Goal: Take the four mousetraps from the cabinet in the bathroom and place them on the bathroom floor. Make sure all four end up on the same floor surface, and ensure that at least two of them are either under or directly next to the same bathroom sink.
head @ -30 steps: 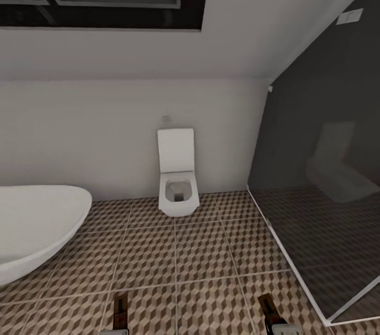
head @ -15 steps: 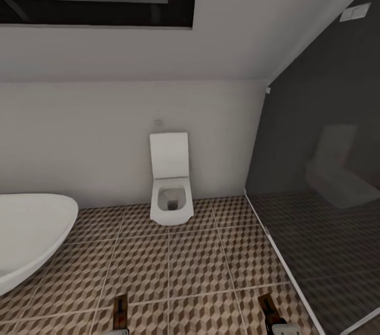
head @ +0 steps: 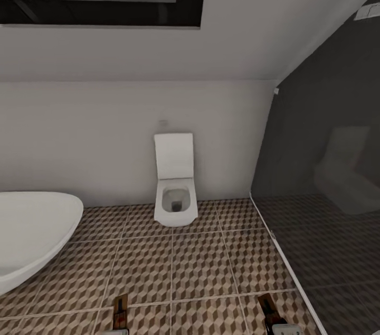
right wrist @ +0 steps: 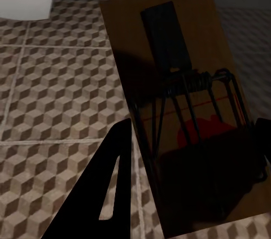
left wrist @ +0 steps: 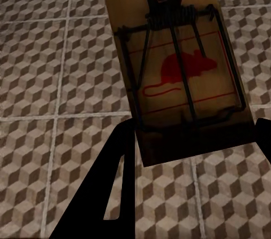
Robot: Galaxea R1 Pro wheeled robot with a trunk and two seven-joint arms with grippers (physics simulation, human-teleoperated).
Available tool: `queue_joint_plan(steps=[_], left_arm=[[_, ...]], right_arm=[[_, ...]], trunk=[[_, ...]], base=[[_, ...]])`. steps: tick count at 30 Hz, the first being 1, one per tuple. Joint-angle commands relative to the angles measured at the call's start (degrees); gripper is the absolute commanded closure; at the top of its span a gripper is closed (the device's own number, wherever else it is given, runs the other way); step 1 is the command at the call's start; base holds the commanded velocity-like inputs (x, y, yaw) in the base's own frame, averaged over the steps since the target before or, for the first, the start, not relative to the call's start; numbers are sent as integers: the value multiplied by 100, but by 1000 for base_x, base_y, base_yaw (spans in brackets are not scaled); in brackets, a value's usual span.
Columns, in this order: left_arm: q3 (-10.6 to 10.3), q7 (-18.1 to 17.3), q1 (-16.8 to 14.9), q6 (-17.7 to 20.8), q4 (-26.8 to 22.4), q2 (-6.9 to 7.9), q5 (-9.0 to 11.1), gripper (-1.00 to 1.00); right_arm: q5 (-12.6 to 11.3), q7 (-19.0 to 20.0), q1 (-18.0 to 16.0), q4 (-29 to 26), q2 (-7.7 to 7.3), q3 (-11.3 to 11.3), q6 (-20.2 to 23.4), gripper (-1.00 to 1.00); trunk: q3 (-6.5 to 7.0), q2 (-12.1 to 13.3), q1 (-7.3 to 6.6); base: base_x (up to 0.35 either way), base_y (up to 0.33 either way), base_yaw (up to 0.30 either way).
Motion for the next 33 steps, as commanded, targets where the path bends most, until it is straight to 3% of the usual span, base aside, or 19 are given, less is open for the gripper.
queue_joint_plan(steps=[1,12,13,16,18,20,22,24,27,29,33], left_arm=[[-42,31,-8,-25,17,-4,-5,100],[-23,54,-4,101,2,29,-5,100],[-14,54,-2,345,-6,41,-5,100],[5,25,-7,1669,-159,121,-10,100],[7,32,-13,3045,-768,202,-25,100],[11,56,-21,4267,-1673,393,-34,100],[13,167,-33,5019,-2330,522,-37,100],[17,556,-60,5824,-3028,639,-39,100],[28,1306,-180,6514,-3666,694,-40,100],[70,1751,-467,6862,-3913,709,-40,100],[190,2028,-997,7158,-3960,722,-40,100]], right_arm=[[-25,-36,-3,-2,-1,50,-8,100],[-22,-19,-3,-39,35,45,-18,100],[-23,-25,-3,-58,40,41,-13,100],[-19,-44,-3,-272,60,35,177,100],[-12,-45,-8,-689,114,39,869,100],[-8,-70,-10,-1409,140,41,1857,100],[-4,-135,-11,-2061,141,41,2542,100],[-1,-281,-11,-2857,144,37,3212,100],[0,-555,-22,-3630,147,34,3735,100],[1,-740,-64,-4069,148,30,4163,100],[1,-857,-333,-4489,149,25,4952,100]], trunk=[[-12,-12,3],[-12,-12,3],[-12,-12,3],[-12,-12,3],[-12,-12,3],[-12,-12,3],[-12,-12,3],[-12,-12,3],[-12,-12,3],[-12,-12,3],[-12,-12,3]], base=[[0,0,84],[0,0,11],[0,0,0],[0,0,0],[0,0,0],[0,0,0],[0,0,0],[0,0,0],[0,0,0],[0,0,0],[0,0,0]])
